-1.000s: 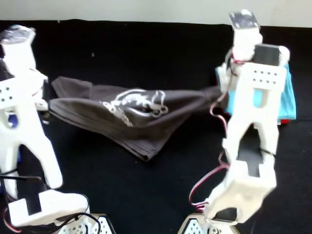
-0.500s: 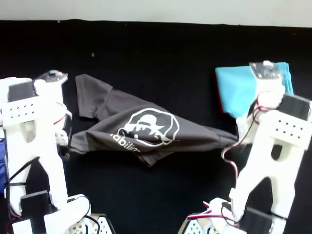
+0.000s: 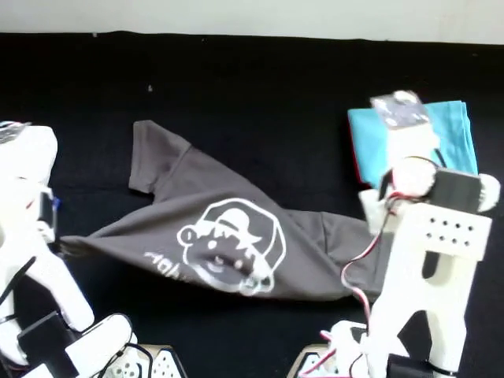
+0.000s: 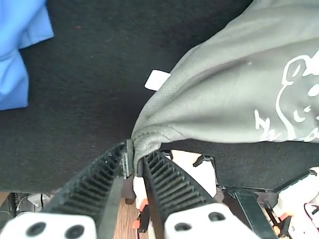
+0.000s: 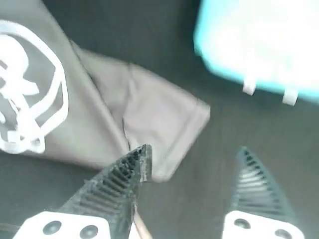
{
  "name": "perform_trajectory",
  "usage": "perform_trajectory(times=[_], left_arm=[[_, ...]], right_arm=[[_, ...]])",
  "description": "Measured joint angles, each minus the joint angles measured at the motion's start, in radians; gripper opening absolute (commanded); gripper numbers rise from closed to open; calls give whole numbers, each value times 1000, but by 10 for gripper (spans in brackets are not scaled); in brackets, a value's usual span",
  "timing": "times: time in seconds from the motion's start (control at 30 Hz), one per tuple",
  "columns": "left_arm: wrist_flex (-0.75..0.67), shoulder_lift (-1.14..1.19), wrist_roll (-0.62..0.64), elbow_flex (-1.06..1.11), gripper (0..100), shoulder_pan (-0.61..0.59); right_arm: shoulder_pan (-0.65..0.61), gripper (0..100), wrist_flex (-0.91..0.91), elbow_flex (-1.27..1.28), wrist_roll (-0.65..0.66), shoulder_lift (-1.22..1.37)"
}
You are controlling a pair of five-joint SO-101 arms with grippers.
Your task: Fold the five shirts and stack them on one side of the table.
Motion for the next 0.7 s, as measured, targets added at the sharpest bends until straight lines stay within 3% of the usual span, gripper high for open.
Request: perform_trajectory(times=[0.17,0.37,0.7], left_arm=[[0,0,-5,0,9,-12],[0,0,-5,0,9,-12],[0,0,-5,0,9,-28]], right_arm=[[-213,277,-199,-127,-161,130],[-470,277,-338,-359,-282,548],[-669,277,-482,-928,-370,1261]])
